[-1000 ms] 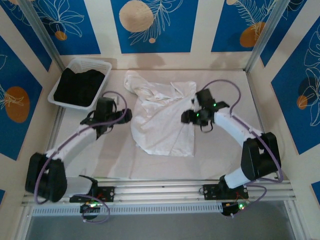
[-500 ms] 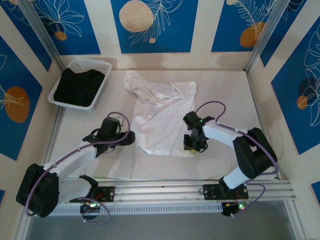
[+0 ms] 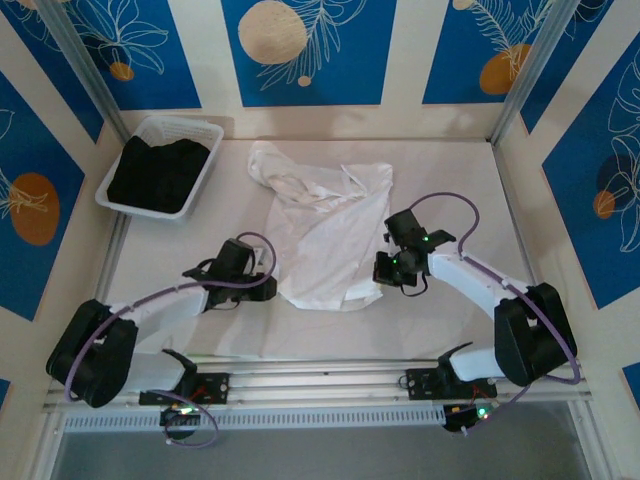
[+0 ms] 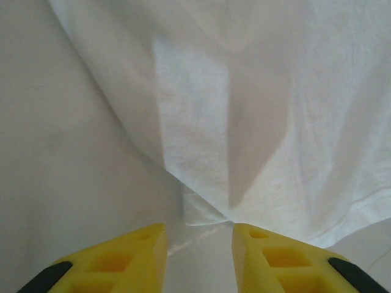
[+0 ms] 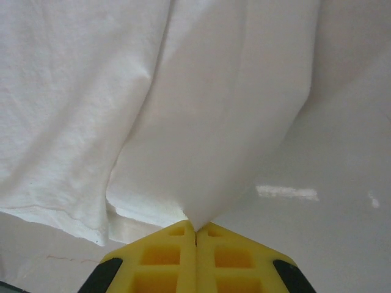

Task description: Fold the inside-out t-shirt

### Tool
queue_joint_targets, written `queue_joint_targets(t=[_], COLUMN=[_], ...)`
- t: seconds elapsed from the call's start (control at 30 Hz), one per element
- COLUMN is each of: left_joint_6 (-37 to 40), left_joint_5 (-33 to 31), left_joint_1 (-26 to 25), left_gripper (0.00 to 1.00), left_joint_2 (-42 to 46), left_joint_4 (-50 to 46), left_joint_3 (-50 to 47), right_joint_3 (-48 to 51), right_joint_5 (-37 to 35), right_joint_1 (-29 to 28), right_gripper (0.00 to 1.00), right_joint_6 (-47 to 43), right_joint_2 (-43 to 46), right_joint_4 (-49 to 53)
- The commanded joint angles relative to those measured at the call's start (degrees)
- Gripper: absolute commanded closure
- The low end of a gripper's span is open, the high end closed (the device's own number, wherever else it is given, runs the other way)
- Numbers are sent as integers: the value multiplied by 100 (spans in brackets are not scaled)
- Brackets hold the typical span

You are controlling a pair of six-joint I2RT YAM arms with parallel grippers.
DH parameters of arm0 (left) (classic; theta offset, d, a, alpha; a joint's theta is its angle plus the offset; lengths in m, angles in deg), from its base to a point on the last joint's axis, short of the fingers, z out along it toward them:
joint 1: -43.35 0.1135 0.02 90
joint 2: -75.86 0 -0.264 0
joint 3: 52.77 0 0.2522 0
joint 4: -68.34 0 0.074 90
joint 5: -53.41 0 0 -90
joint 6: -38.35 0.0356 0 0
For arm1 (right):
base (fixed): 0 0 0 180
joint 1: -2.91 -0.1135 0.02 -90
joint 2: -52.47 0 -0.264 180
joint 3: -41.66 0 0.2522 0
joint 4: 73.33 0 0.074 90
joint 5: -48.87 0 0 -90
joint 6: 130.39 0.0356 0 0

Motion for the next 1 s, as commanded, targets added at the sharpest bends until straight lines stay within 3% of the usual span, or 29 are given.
queue_joint_targets(t=[0.0,0.57,0.67,0.8,0.97], left_joint_6=[136,303,330,330,415], left_joint_5=[345,93,91,-47,-856], left_joint_1=[-80,-96,-99,-95,-81], left_gripper=[67,72,79,100,100], left_joint_2=[-192,-693,-792,-752,48], left_joint_4=[93,709,873,1105,556], left_joint_3=[43,74,94,-7,-79], right_joint_3=[-101,-72,-93,-135,-349], right_joint_5=[256,266,268,225,242], right_joint_1=[36,59,52,84,326], right_gripper=[95,95,95,95,95], right_joint_6=[-62,-91,-115,-140,-237], right_joint_2=[-55,21,20,98,475], right_joint_4=[-1,5,12,41,164])
